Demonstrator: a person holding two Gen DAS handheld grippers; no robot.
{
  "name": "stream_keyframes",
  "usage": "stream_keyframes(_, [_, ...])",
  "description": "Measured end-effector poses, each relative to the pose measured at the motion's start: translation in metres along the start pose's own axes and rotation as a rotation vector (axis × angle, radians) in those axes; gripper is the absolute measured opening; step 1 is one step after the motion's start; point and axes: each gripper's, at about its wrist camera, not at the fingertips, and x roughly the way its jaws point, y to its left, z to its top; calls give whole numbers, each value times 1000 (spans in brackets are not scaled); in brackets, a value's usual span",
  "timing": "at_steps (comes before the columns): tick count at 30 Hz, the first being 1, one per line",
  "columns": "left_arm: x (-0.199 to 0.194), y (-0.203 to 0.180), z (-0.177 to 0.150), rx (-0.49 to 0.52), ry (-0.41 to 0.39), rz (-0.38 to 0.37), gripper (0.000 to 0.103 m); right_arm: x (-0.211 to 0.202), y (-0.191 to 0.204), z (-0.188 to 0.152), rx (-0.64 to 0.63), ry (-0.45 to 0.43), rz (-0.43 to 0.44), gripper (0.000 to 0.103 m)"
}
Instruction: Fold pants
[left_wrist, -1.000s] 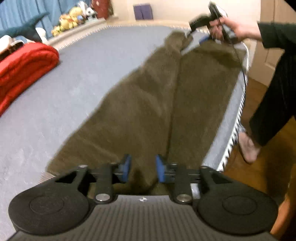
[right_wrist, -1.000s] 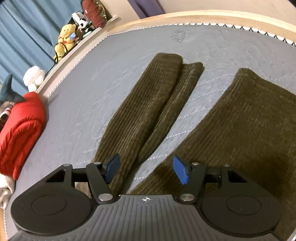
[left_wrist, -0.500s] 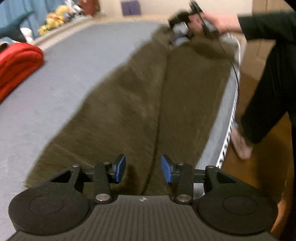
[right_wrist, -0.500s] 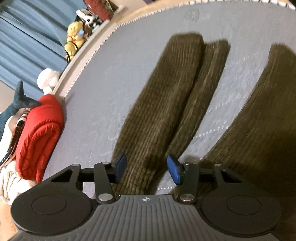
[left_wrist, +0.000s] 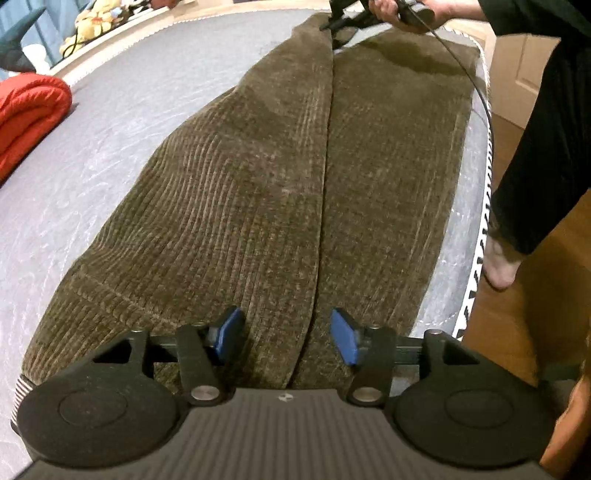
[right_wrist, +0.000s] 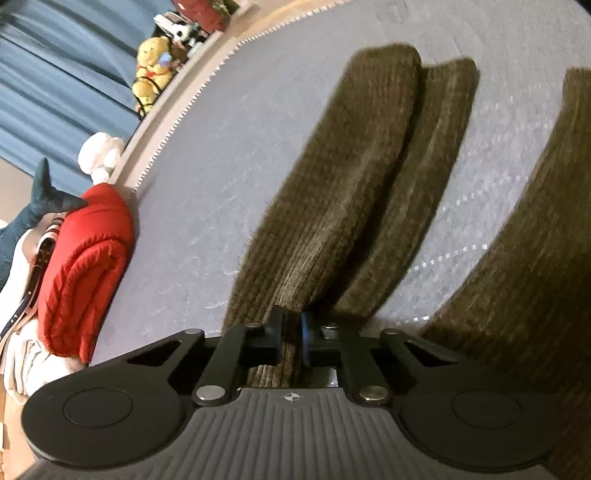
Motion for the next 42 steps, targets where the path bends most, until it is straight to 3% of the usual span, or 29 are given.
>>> stream_keyframes(2, [0,0,0,13,3,23,41,-10,4,2,-22,-27,8,7])
stream_keyframes(4, [-3,5,2,25,13,44,15,-25,8,3,-36,-51,17,6])
stream_keyframes(11, [-73,30,-4,-5,-122,115,11,-110,21,-9,-155,-118,-12,6])
stream_keyframes(14, [-97,31,-21,-3,-145,90,11,-150,14,-37,-182,-82,-124,5])
stream_keyframes(17, [-93,23,-38,7,-75,21,11,-184,-12,-81,-145,-43,-254,5])
stream_keyframes(20, [-67,6,-46,66,99,-48,22,-197,-42,-117,-124,40,-321,7])
stream_keyframes(22, [-65,2,-43,82,113,-71,31,-194,-67,-121,-51,111,-317,10])
stream_keyframes(25, [-86,18,-22,-23,-41,-94,34,-211,-89,-96,32,10,-321,11])
stream_keyframes(26, [-95,25,-15,-62,-115,-81,37,-222,-95,-81,53,-55,-305,17])
stream_keyframes(27, [-102,31,-8,-98,-182,-65,48,-231,-100,-70,71,-115,-293,25])
stream_keyframes(28, [-107,37,-1,-141,-253,-34,60,-242,-108,-55,98,-189,-283,27])
stream_keyframes(30, [-108,45,10,-206,-330,44,71,-258,-127,-31,152,-291,-273,29])
stream_keyframes(32, [-100,48,24,-260,-356,121,71,-262,-153,-11,218,-326,-260,29])
stream_keyframes(34, [-86,46,39,-277,-352,194,73,-255,-180,-2,243,-278,-240,31])
stream_keyframes(37, [-70,38,55,-235,-352,224,74,-214,-189,0,228,-112,-187,32])
stream_keyframes(40, [-55,33,64,-225,-337,202,74,-188,-178,0,101,-72,-247,32])
stream_keyframes(42, [-41,29,69,-197,-327,222,74,-175,-176,-2,86,-39,-282,31])
